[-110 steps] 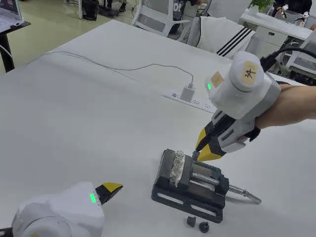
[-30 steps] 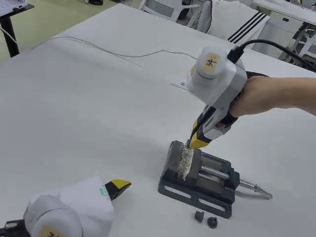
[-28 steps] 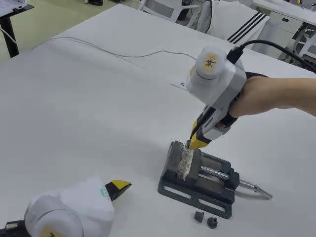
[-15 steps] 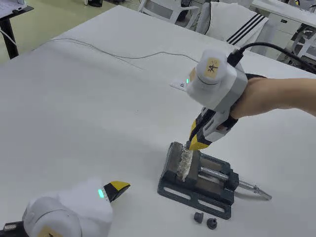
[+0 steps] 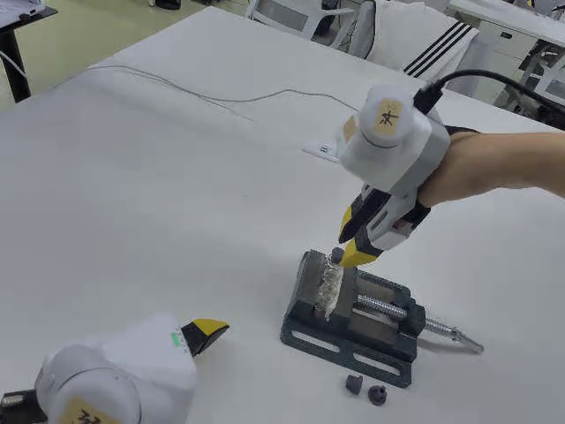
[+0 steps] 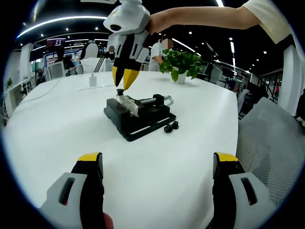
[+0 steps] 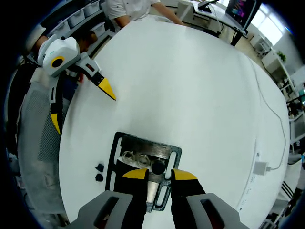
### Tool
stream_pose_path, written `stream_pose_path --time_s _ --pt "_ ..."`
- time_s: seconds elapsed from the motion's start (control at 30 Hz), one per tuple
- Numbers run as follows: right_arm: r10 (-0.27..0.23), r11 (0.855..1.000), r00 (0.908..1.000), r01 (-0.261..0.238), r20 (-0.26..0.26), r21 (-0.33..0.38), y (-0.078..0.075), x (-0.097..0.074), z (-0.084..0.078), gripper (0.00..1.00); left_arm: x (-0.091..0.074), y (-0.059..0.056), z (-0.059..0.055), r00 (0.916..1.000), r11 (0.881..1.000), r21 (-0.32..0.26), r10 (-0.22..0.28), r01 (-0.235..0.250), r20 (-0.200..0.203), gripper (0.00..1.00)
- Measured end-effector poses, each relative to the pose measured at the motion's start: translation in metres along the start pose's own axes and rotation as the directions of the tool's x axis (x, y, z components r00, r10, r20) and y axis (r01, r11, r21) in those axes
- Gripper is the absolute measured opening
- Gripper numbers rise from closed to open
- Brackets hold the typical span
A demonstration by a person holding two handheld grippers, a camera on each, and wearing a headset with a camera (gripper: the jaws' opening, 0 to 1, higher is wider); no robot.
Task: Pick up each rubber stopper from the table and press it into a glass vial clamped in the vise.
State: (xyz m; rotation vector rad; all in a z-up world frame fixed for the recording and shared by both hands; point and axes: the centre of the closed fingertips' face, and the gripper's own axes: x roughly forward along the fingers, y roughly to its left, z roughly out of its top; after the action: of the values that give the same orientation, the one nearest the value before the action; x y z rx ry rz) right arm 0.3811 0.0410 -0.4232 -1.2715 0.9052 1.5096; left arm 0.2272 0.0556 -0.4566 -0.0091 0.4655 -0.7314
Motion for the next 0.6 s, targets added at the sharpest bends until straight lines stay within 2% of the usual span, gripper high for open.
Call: stream_pose_path --time_s 0.17,0.6 --pt "0.017 1.0 0.9996 -0.017 0.025 0.014 0.0007 -0.0036 0.0042 0.08 0.0004 0.0007 -0.0007 1.0 1.0 -0.003 0.002 -0.002 0.001 0.95" --pt "0.047 0.999 0.9987 -0.047 0.019 0.017 0.0073 0.0048 0.0037 0.0 0.0 0.002 -0.0041 1.0 1.0 -0.013 0.004 -0.004 -0.005 0.95"
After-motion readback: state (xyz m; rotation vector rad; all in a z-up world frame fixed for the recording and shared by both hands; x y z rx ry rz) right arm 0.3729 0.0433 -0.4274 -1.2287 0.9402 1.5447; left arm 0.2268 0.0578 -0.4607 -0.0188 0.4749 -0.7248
